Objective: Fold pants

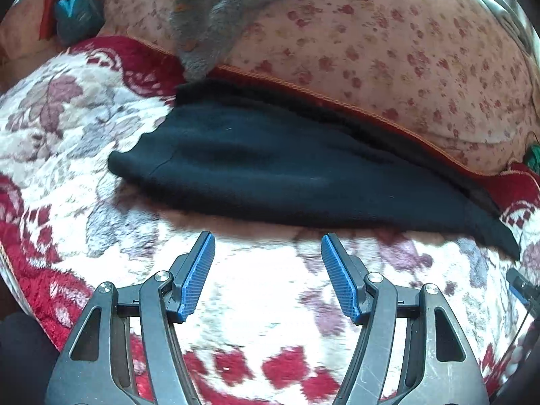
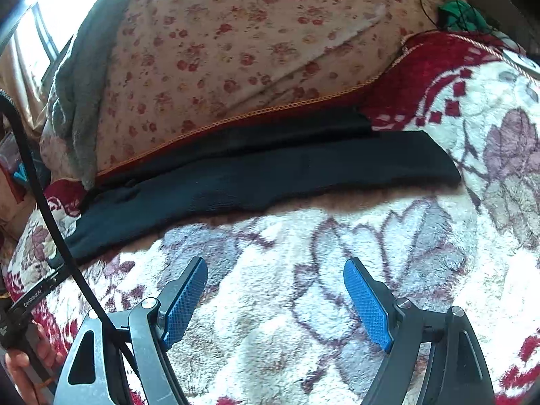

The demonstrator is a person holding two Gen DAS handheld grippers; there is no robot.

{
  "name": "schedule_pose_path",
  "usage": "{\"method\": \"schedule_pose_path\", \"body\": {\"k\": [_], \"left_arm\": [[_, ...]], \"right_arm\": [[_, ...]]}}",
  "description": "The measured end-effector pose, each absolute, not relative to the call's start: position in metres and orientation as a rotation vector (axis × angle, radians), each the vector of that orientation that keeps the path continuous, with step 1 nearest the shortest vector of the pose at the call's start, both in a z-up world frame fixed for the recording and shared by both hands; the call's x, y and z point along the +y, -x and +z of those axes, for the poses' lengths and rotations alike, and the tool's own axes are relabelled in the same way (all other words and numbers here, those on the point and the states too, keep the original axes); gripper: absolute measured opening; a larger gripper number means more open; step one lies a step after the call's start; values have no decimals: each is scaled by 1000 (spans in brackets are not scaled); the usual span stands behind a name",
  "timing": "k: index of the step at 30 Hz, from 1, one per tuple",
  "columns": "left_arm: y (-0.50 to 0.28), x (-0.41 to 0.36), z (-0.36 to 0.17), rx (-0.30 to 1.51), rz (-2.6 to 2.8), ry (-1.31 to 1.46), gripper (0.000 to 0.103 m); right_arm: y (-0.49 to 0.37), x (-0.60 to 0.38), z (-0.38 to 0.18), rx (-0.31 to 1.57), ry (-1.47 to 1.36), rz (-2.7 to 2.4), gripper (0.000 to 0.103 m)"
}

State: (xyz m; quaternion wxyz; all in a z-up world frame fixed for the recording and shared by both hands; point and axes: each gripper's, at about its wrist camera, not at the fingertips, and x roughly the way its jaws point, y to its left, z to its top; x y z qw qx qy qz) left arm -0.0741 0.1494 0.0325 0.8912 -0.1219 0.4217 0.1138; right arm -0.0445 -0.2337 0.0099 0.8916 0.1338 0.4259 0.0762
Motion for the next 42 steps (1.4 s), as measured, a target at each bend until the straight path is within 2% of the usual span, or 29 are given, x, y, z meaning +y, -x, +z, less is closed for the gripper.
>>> {"method": "schedule_pose_path", "body": {"k": [16, 28, 31, 34, 38, 39, 40, 41, 42], "left_arm": [[55, 183, 24, 893, 237, 523, 66], [29, 182, 16, 859, 262, 534, 66], [22, 184, 15, 861, 268, 547, 67], [14, 185, 15, 859, 267, 565, 74], [3, 186, 14, 864, 272, 586, 75], [1, 188, 14, 870, 269, 594, 75], [-1, 189, 14, 876, 264, 601, 75], [-3, 191, 14, 879, 258, 612, 73], [-3, 193, 14, 877, 253, 621, 68]], "right_arm": [[29, -257, 1, 892, -353, 136, 82], [3, -276, -6, 866, -445, 136, 82], [-9, -281, -9, 851, -489, 138, 82], [-21, -289, -13, 827, -553, 142, 82], [-34, -297, -15, 792, -622, 139, 82], [-37, -298, -15, 786, -631, 141, 78], [-40, -300, -17, 781, -642, 144, 63], [-45, -302, -20, 784, -666, 149, 54], [-48, -306, -24, 790, -694, 145, 40]]}}
